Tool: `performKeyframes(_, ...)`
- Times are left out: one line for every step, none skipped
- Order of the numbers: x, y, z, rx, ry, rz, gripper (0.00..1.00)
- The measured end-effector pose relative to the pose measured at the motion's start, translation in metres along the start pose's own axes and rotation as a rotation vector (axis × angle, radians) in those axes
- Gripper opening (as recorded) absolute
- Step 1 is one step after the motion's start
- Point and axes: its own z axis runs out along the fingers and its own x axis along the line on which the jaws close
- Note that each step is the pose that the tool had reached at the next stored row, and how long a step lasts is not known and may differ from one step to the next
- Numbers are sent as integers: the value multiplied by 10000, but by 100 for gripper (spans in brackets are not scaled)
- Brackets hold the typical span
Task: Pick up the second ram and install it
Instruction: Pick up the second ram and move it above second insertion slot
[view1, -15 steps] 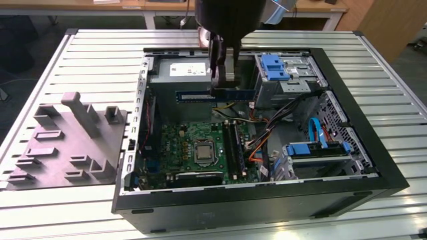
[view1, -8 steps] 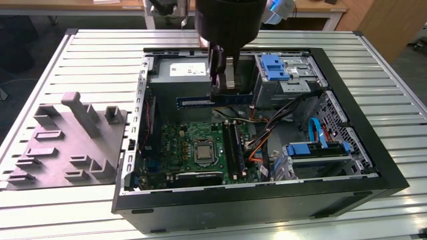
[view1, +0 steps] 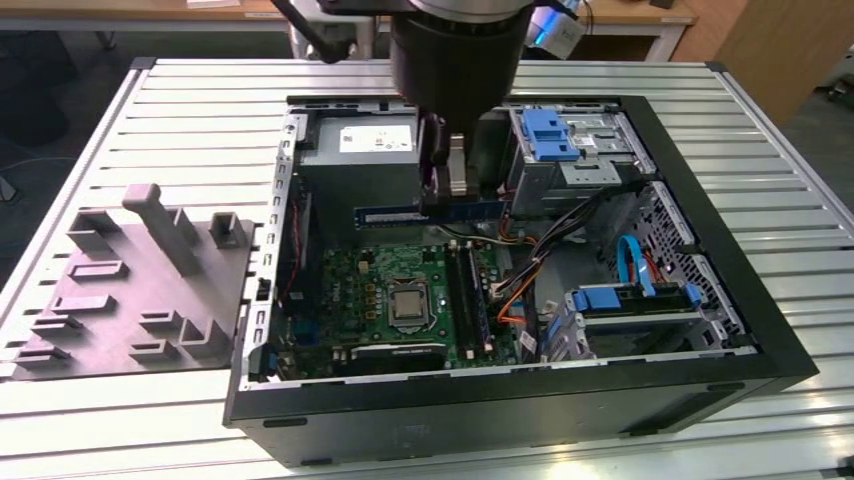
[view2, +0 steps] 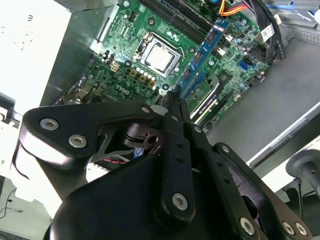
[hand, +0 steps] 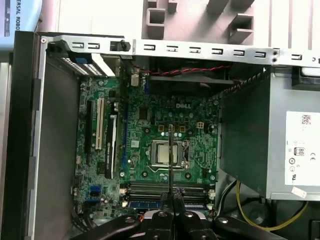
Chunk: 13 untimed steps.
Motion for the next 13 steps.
performKeyframes(1, 0, 18, 0, 0, 4, 11)
performKeyframes(2, -1, 36, 0, 0, 6, 11)
performKeyframes(3, -2, 54, 0, 0, 8, 11)
performKeyframes(5, -3, 72, 0, -1, 14, 11)
performKeyframes(6, -6, 90, 1, -1, 24, 11)
performKeyframes(7, -12, 107, 2, -3, 44, 11)
performKeyframes(7, -17, 119, 2, -4, 59, 11)
performKeyframes(8, -26, 127, 2, -4, 70, 11)
performKeyframes(8, -38, 134, 2, -3, 78, 11)
performKeyframes(9, -52, 141, 2, -3, 90, 11)
performKeyframes(10, -67, 149, 3, -5, 98, 11)
performKeyframes(11, -80, 156, 3, -5, 106, 11)
performKeyframes(11, -89, 164, 4, -6, 112, 11)
